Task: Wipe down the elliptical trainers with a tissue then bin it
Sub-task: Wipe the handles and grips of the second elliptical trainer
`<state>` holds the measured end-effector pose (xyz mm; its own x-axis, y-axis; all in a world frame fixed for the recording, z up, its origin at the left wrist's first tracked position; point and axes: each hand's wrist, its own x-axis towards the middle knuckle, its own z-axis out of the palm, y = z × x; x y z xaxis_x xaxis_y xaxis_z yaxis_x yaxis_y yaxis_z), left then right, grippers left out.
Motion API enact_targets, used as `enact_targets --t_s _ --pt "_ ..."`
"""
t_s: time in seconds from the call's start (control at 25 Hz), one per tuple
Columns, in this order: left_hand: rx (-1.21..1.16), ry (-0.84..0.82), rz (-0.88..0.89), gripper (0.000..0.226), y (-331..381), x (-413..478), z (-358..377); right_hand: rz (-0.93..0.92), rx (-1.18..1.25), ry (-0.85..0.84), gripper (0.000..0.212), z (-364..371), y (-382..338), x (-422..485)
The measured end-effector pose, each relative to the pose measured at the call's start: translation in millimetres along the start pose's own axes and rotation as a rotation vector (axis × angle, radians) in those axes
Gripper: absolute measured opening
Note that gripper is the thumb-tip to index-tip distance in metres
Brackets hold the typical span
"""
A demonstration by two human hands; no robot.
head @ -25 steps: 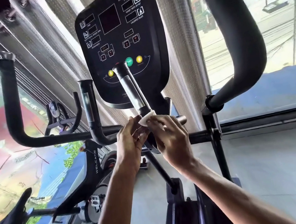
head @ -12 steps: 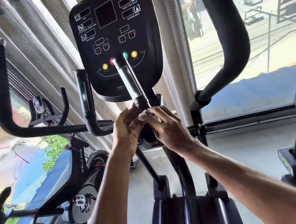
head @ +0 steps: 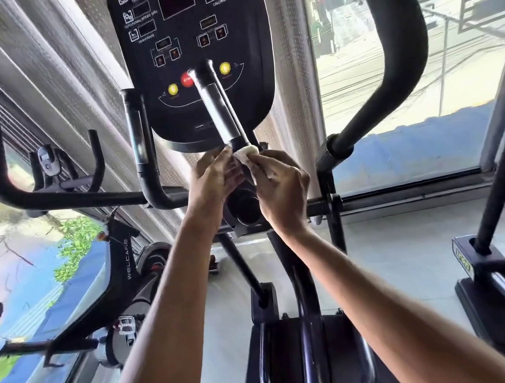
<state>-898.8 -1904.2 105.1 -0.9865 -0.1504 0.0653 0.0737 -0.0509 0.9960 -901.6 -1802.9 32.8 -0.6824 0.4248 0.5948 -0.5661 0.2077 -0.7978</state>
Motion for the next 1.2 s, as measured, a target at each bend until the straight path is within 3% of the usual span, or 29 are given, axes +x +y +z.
enact_targets --t_s 0.24,0.4,0.64,0.8,1.0,1.08,1.2 --pt "0.152 0.023 0.086 0.017 -0.8 2.1 4.4 0.219 -0.025 -0.008 0.015 -13.2 27.1 1.6" --pt "0.177 0.071 0.117 0.011 -6.1 2.8 9.5 0.077 -0.036 -0.068 0.015 -14.8 33.3 1.2" --pt "0.218 0.125 0.117 0.033 -17.6 -0.3 11.0 0.123 -0.065 -0.081 0.012 -22.2 58.3 2.6" --pt "0.133 0.111 0.11 0.018 -18.5 -1.8 12.9 0.108 0.072 0.071 0.01 -8.9 42.2 -11.5" --pt "0.14 0.109 0.062 0.03 -11.2 2.8 12.8 -0.106 0.068 0.151 0.004 13.6 40.7 -37.5" --pt "0.181 0.142 0.072 0.031 -12.3 3.0 15.9 0.089 0.068 0.251 0.004 23.7 54.9 -48.6" --pt "0.232 0.148 0.083 0.023 -16.3 2.1 17.6 0.758 0.386 0.495 0.002 26.1 62.1 -48.0"
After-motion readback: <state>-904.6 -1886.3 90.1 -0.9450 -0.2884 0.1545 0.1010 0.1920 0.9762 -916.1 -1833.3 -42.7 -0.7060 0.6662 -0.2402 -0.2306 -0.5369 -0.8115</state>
